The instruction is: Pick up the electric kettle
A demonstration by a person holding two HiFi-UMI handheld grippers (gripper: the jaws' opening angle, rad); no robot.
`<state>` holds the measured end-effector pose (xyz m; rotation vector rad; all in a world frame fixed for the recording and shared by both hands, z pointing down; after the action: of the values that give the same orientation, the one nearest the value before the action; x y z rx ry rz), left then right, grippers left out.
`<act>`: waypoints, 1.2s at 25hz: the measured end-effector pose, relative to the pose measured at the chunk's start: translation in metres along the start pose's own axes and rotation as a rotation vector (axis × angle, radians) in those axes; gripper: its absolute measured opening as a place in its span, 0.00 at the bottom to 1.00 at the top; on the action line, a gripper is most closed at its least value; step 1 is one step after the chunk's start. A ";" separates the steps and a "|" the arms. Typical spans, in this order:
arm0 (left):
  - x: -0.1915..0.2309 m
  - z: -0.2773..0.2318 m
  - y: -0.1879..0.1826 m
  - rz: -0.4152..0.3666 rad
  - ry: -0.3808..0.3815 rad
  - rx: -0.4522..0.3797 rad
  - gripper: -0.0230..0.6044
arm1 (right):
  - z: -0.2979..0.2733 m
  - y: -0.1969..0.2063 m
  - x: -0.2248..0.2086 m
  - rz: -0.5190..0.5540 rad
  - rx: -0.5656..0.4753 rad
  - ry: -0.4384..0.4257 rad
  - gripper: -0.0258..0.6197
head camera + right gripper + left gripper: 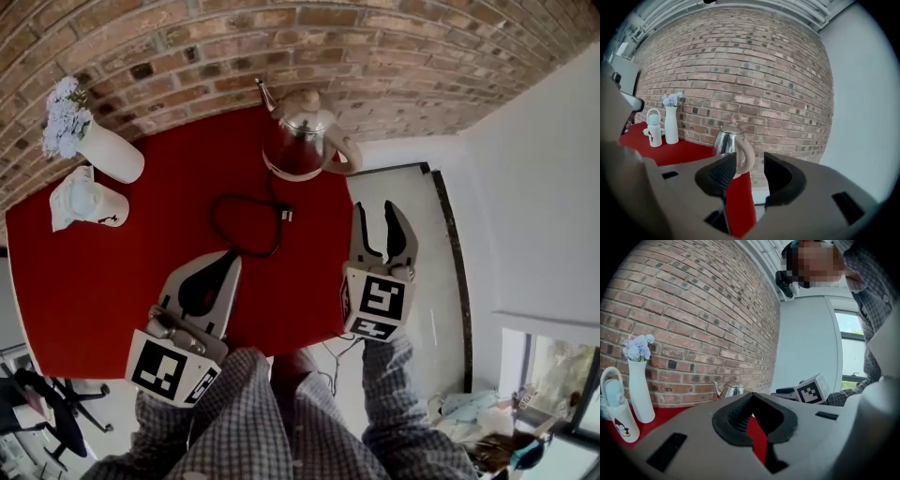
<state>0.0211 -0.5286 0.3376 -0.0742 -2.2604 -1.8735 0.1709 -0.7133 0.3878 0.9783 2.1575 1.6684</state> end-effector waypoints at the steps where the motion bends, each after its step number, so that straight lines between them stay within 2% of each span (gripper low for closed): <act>1: 0.002 -0.004 0.002 0.001 -0.007 0.008 0.04 | -0.010 0.003 -0.001 0.007 0.003 -0.006 0.33; 9: 0.006 -0.027 0.008 0.016 -0.056 0.026 0.04 | -0.083 0.030 -0.002 0.004 0.060 -0.034 0.35; 14: 0.015 -0.035 0.006 0.019 -0.111 0.003 0.04 | -0.116 0.039 0.002 -0.060 0.095 -0.035 0.35; 17: 0.022 -0.042 0.003 0.014 -0.125 -0.010 0.04 | -0.126 0.038 0.001 -0.055 0.085 -0.007 0.27; 25: 0.044 -0.071 0.008 0.002 -0.172 -0.021 0.04 | -0.138 0.038 -0.010 -0.054 0.067 -0.032 0.27; 30: 0.068 -0.096 0.015 0.049 -0.184 -0.027 0.04 | -0.150 0.036 -0.018 -0.045 0.055 -0.061 0.27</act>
<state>-0.0311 -0.6254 0.3813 -0.3155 -2.3271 -1.9445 0.1124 -0.8351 0.4654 0.9745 2.1798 1.5473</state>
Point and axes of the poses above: the fingertips, and each gripper's own axes: z backward along the fingers, x to its left, y out of its underside, the point moved 4 cm from there along z, backward along the fingers
